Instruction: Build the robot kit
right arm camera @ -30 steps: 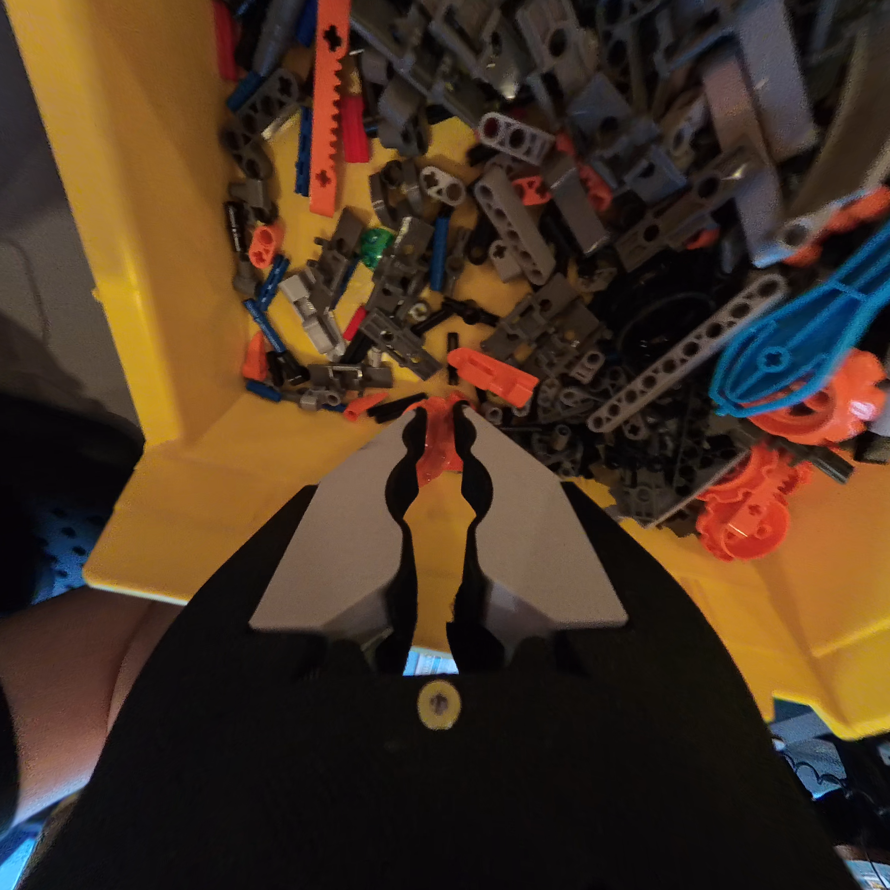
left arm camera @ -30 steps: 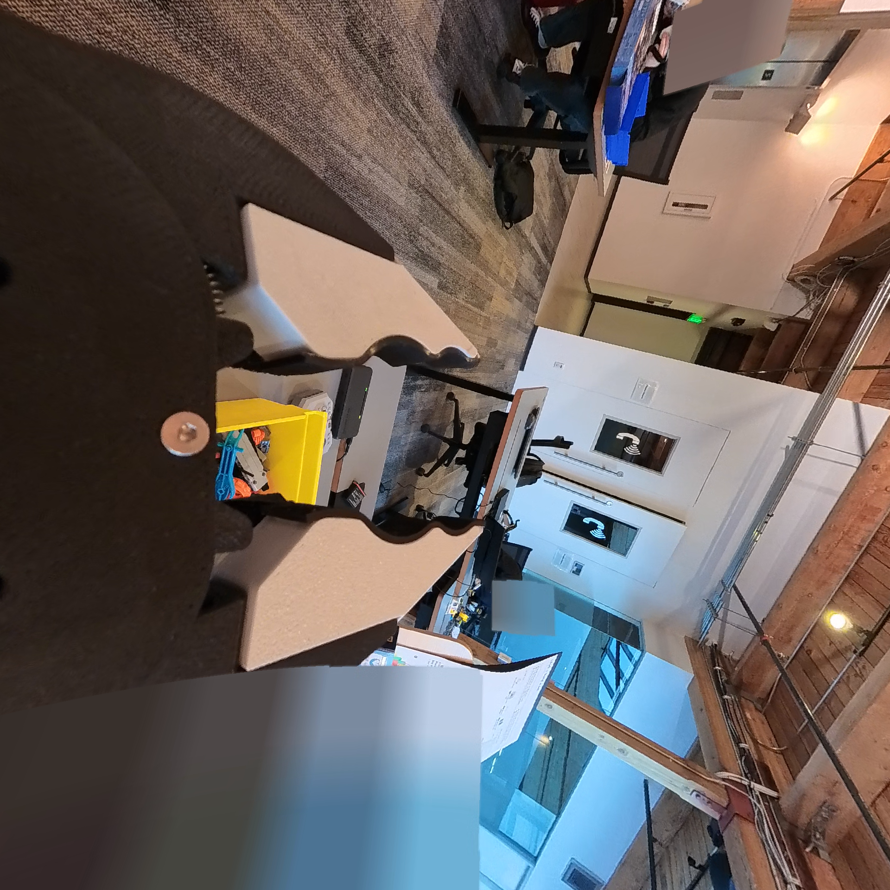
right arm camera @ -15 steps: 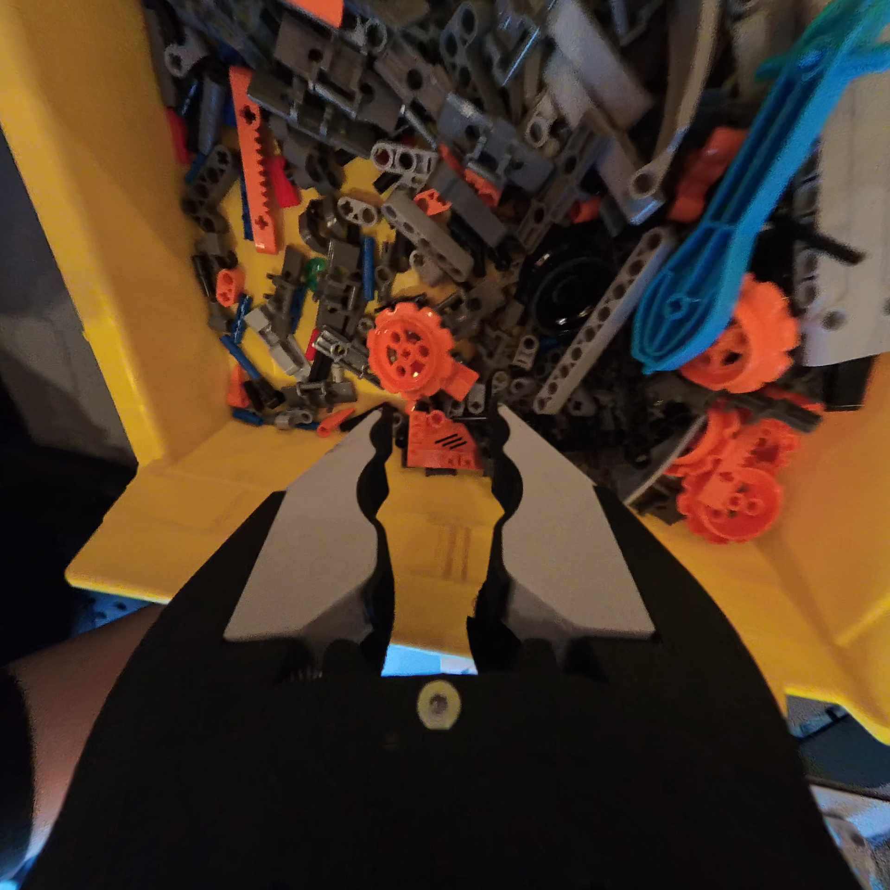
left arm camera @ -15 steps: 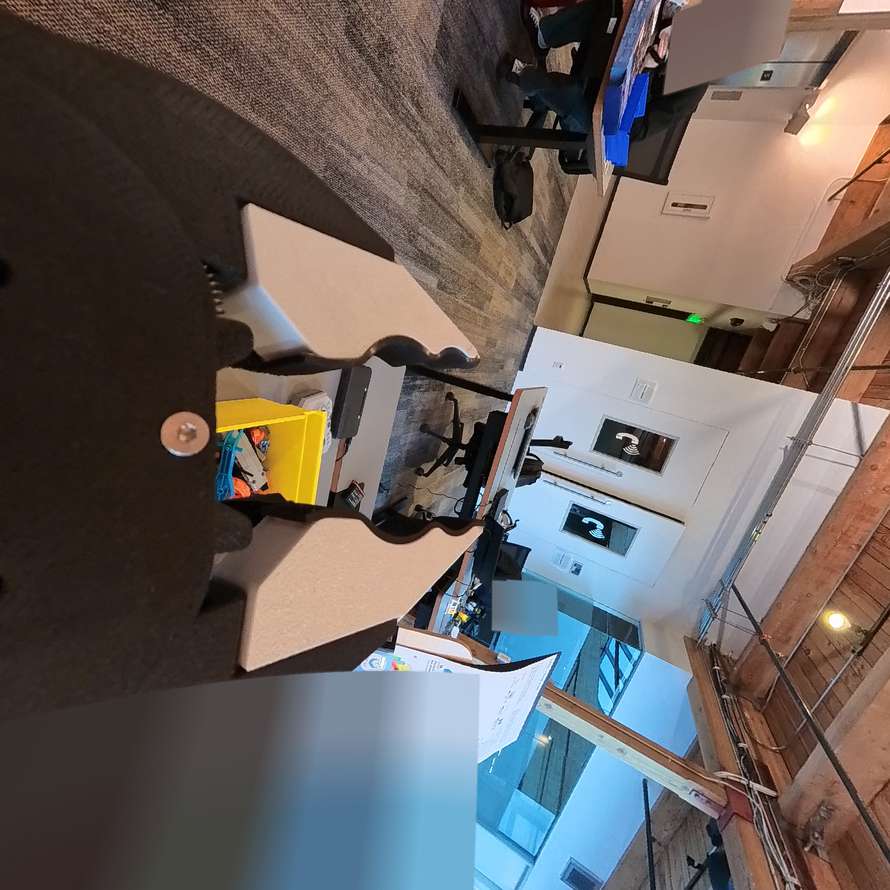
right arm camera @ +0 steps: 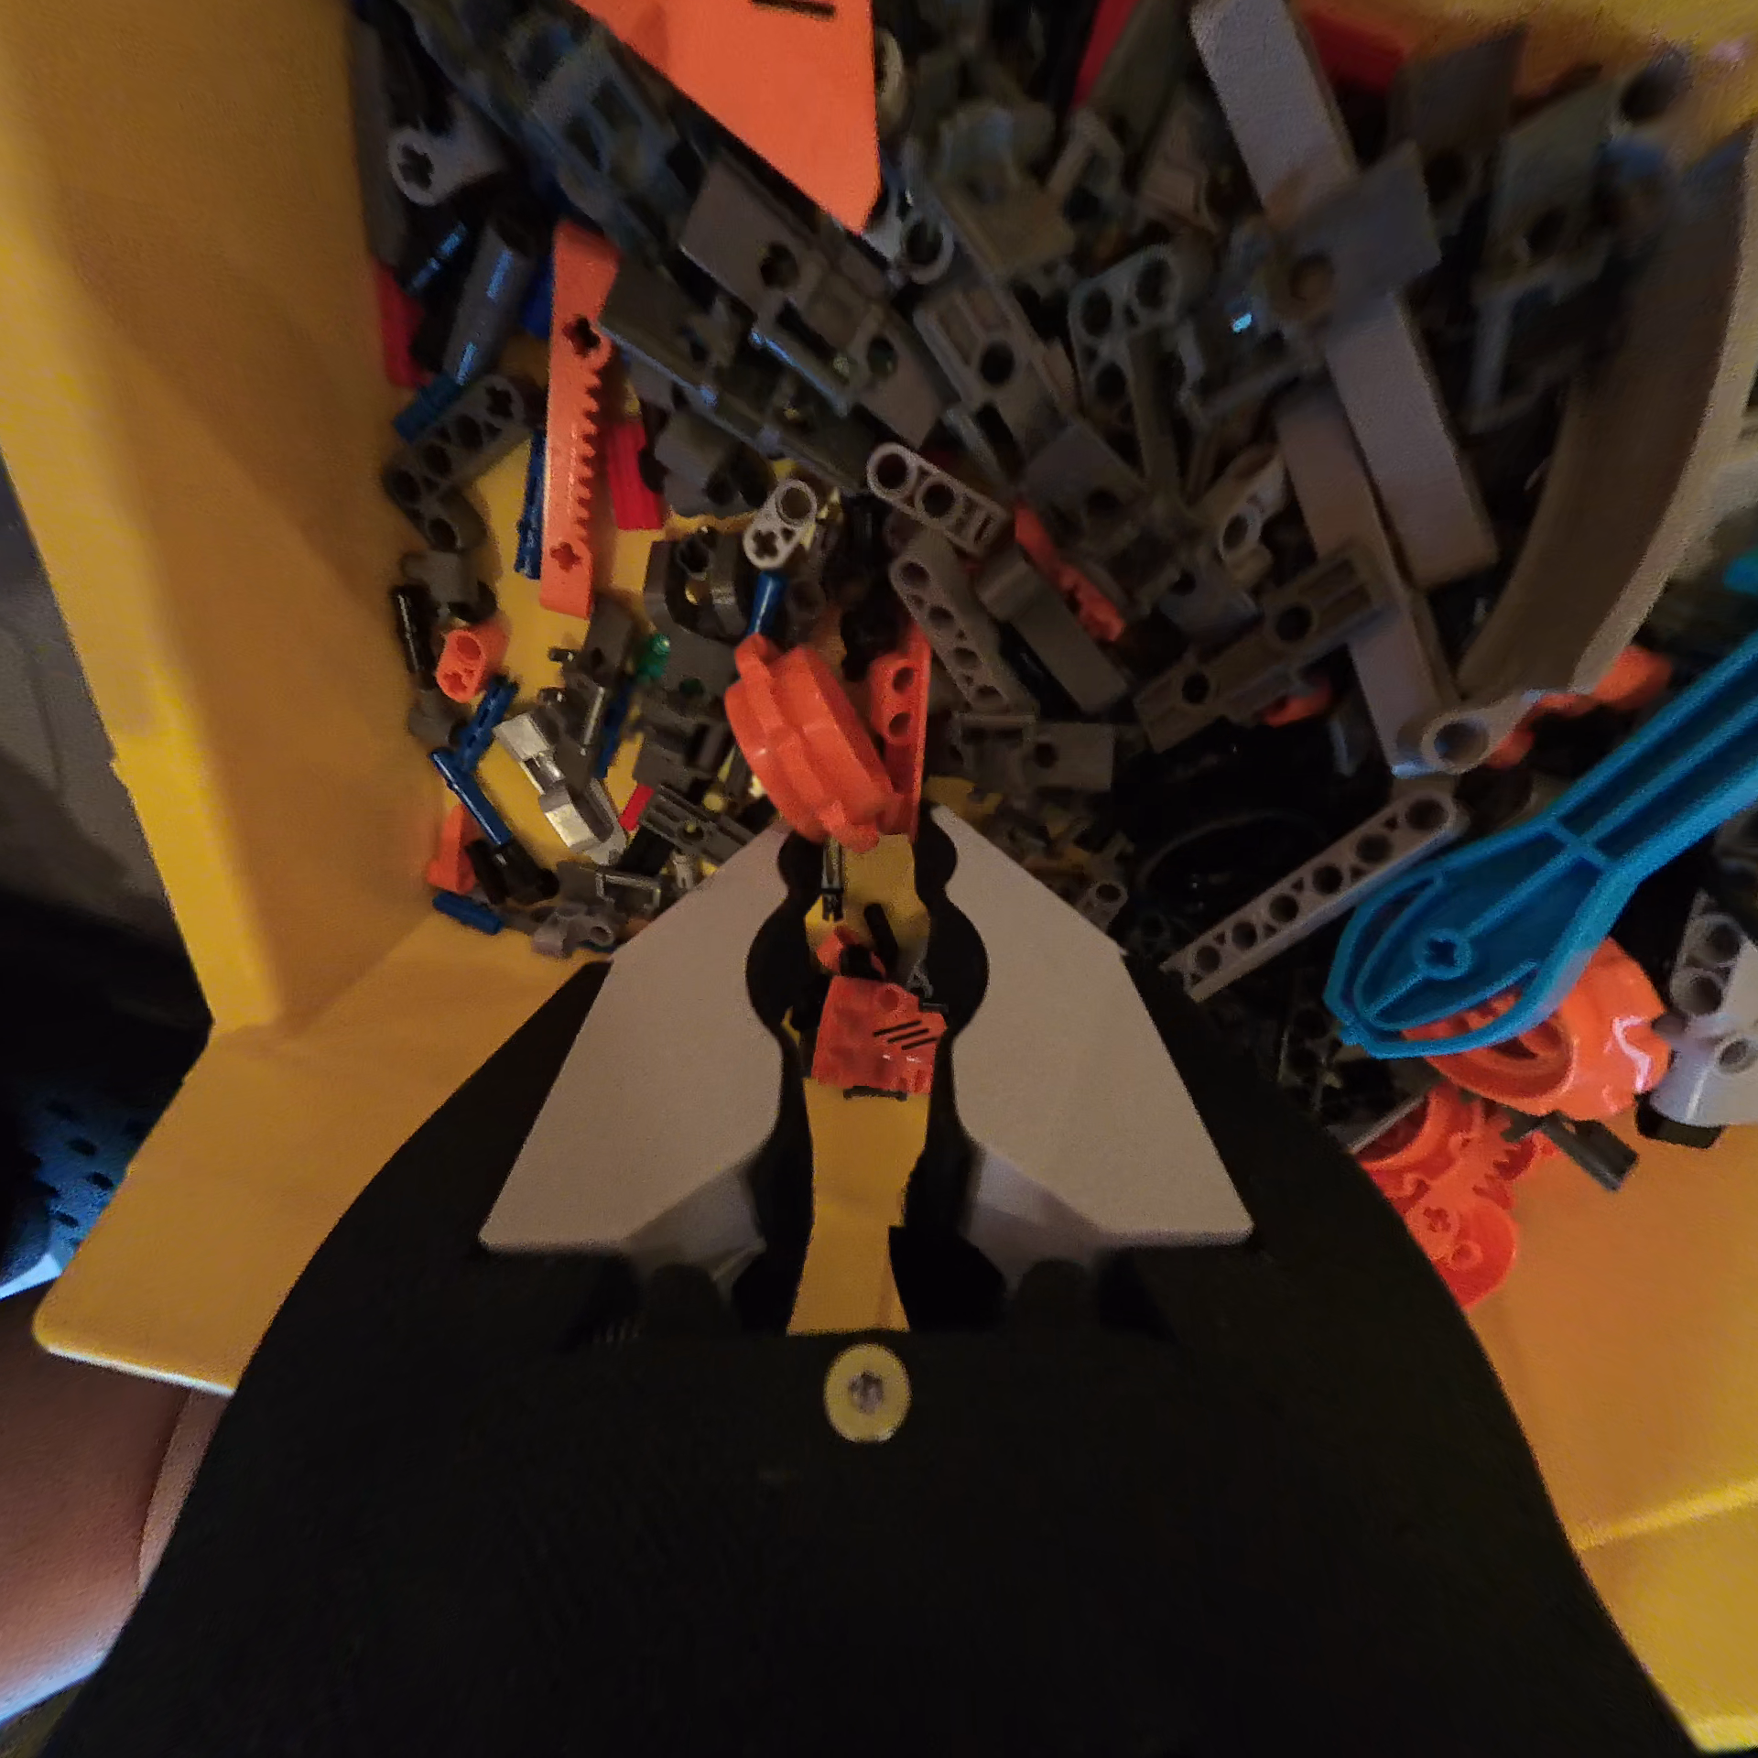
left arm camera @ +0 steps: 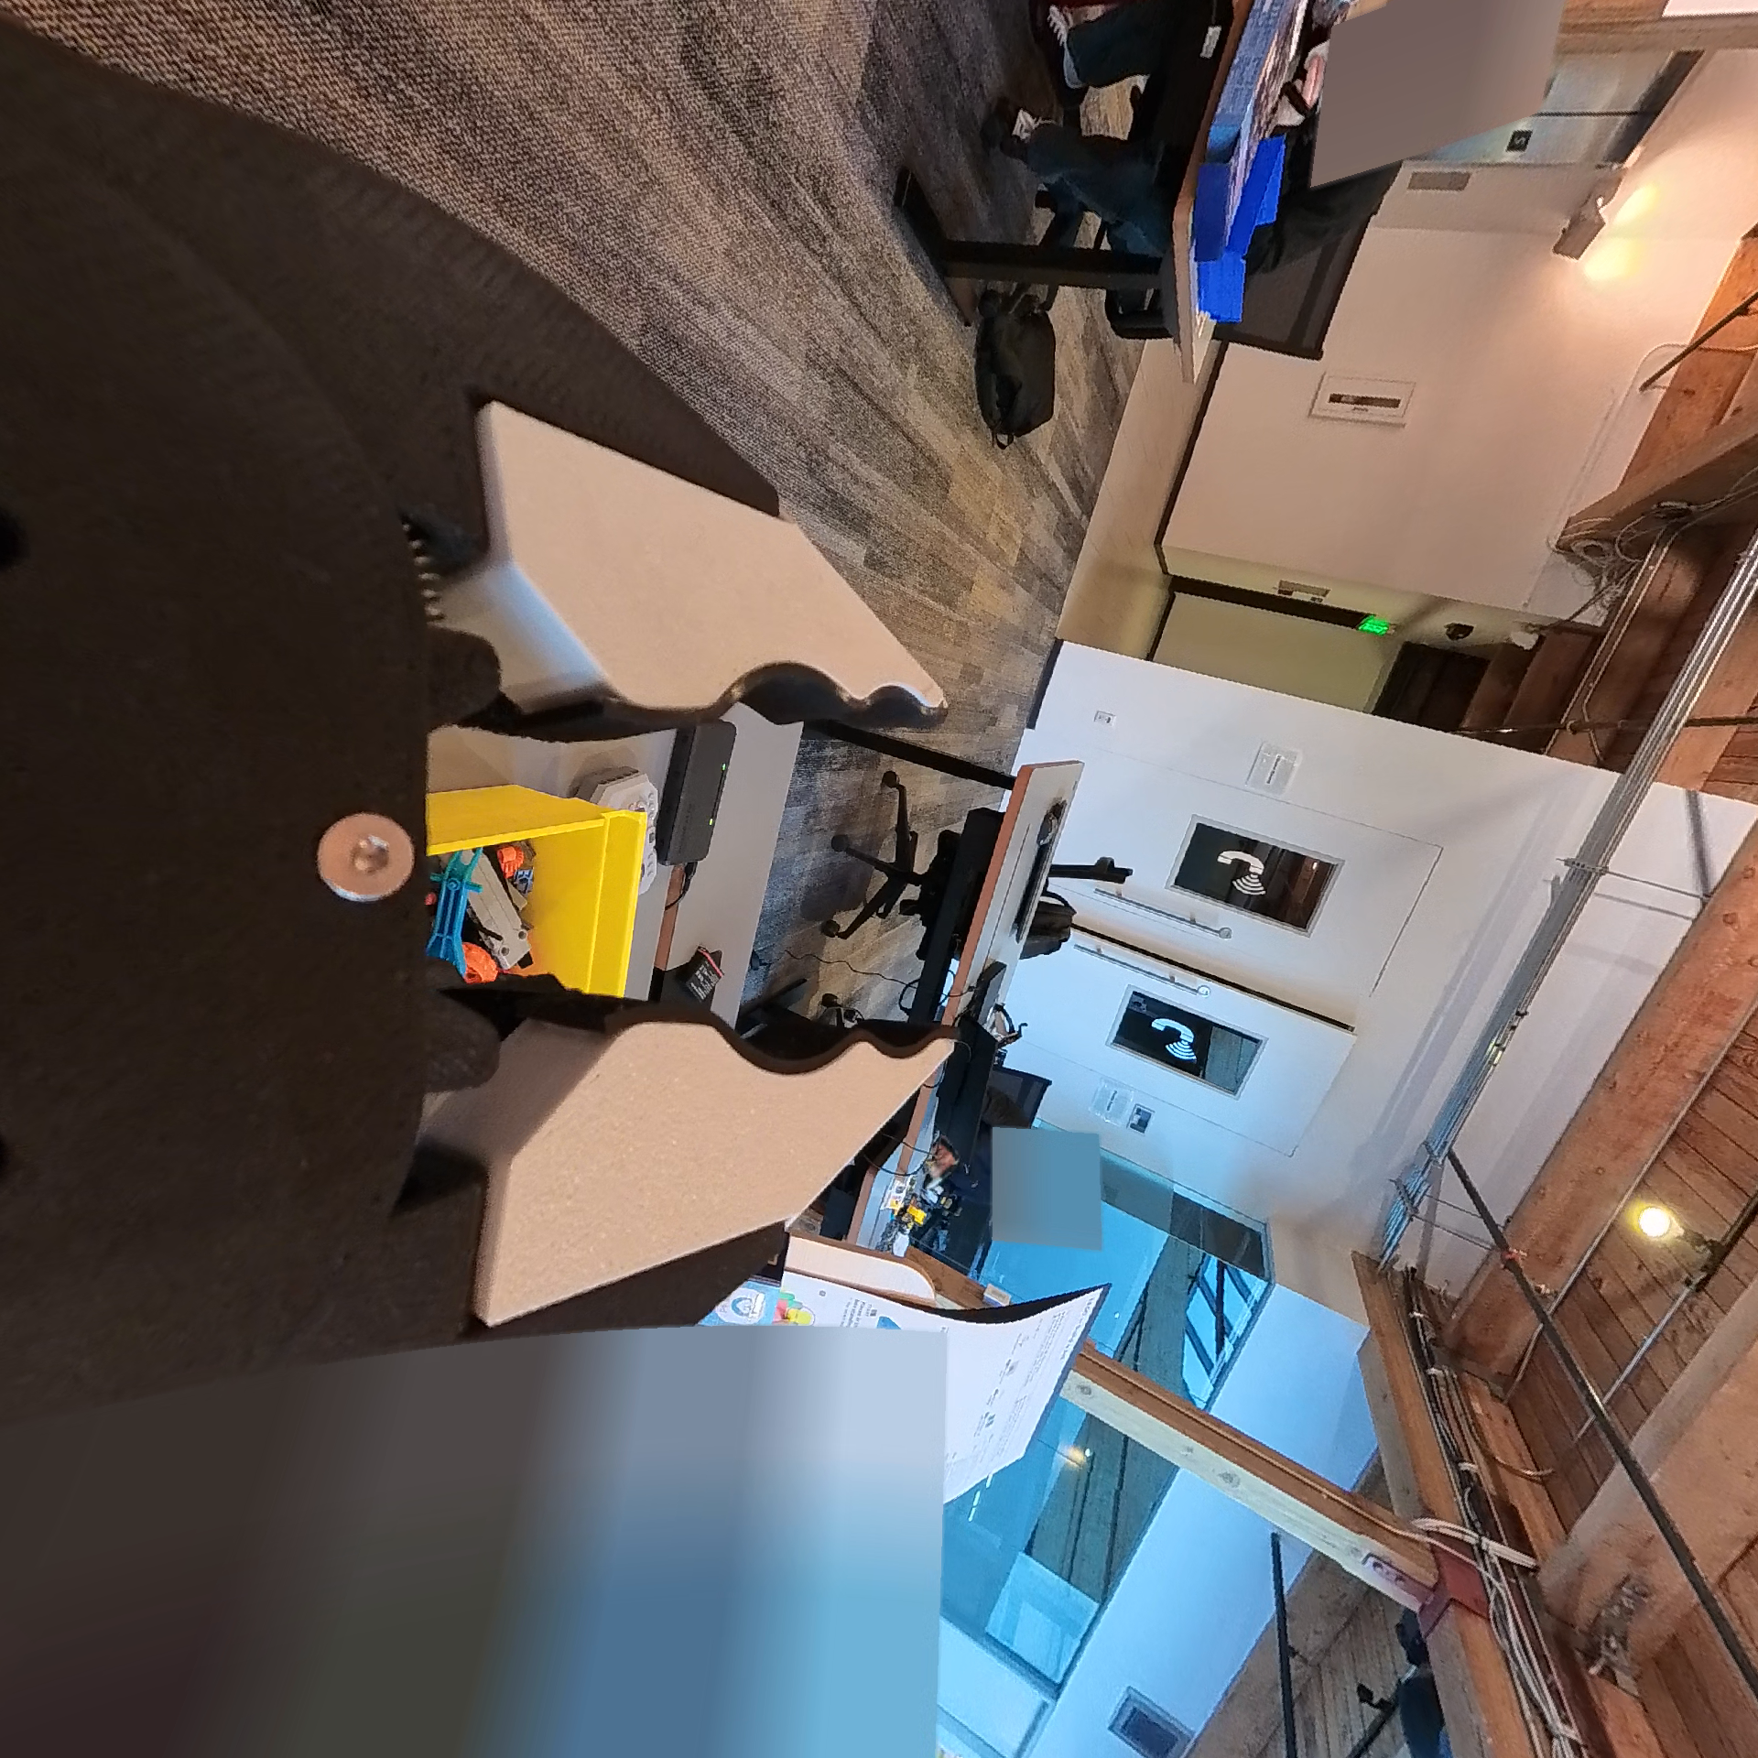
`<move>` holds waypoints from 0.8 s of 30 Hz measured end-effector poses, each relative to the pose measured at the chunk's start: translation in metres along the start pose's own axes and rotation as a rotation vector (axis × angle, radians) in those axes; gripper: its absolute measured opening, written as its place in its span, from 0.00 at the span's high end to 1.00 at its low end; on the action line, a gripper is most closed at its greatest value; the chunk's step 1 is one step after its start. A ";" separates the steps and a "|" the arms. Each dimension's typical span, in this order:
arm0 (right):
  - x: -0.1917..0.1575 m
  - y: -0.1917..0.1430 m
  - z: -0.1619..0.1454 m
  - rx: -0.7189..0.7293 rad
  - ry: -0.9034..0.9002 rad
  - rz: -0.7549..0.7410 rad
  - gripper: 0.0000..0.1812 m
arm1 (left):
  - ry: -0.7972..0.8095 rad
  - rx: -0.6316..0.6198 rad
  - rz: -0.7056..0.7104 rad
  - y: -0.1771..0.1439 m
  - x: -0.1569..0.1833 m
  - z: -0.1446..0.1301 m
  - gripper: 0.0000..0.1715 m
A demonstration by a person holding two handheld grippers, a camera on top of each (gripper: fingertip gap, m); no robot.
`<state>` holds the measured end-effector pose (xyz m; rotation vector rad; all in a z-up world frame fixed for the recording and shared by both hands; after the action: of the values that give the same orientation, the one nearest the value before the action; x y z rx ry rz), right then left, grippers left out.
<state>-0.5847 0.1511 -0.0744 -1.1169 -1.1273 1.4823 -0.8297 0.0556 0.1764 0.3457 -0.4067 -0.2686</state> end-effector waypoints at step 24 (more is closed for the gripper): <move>-0.006 -0.025 -0.027 -0.121 0.233 -0.146 0.81 | 0.003 -0.002 -0.002 0.001 0.001 0.000 0.66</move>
<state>-0.5541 0.1518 -0.0537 -1.2284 -1.1200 1.1518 -0.8281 0.0559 0.1770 0.3450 -0.4029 -0.2704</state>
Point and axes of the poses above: each gripper's, where its closed fingertips meet, y out along the fingers, z out of its top, x = y × z across the jaws, the point moved 9 cm from there along -y, back along the fingers, and after that the axes turned 11 degrees about x, right-handed, at the moved point
